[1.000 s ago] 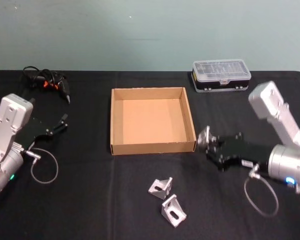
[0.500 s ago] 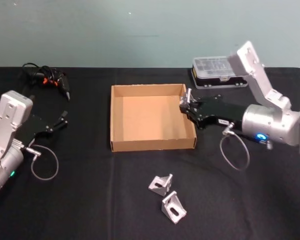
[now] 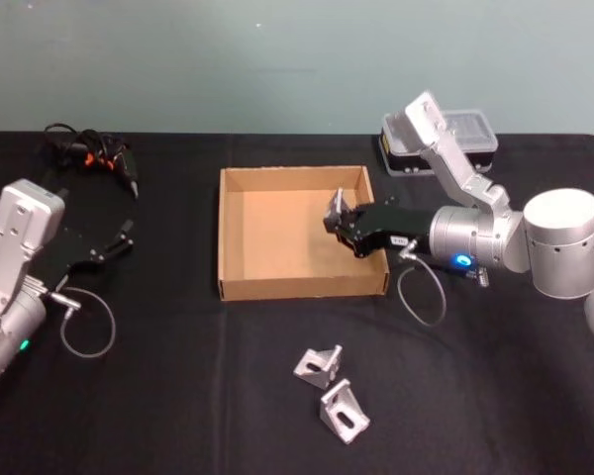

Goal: Use one hand to pick up the angle iron from the table and place it into the box.

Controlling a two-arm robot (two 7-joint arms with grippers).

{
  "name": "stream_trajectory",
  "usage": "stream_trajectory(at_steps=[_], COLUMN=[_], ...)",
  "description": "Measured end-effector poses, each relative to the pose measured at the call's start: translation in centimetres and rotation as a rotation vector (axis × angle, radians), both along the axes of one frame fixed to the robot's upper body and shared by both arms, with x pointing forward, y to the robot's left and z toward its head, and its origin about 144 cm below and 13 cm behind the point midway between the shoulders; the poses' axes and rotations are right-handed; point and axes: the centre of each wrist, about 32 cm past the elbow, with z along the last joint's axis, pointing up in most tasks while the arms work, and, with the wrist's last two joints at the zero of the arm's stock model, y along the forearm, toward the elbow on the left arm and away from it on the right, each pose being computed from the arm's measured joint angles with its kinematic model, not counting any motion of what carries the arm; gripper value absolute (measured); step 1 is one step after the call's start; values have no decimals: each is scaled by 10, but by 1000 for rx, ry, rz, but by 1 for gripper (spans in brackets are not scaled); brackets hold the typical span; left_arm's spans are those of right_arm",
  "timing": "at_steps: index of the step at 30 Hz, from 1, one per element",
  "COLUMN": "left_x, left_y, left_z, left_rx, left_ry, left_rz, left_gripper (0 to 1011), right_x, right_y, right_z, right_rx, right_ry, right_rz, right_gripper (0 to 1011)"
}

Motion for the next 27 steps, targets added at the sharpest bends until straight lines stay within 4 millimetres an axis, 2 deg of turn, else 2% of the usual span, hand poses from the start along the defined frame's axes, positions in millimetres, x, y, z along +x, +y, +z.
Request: stream_trajectory(at_steps=[6, 18, 22, 27], left_x=[0, 0, 0, 0], left_y=[0, 0, 0, 0], left_z=[0, 0, 0, 0], left_rx=[0, 0, 0, 0], left_ry=[0, 0, 0, 0], left_rz=[0, 0, 0, 0], left_gripper=[1011, 1011, 1011, 1011], right_x=[8, 11, 10, 10], right_y=[4, 4, 4, 3], right_z=[-8, -13, -15, -14], right_rx=[-21, -49, -53, -57], right_ry=[27, 54, 57, 57], right_rz=[-2, -8, -8, -5], right_gripper=[147, 147, 209, 365])
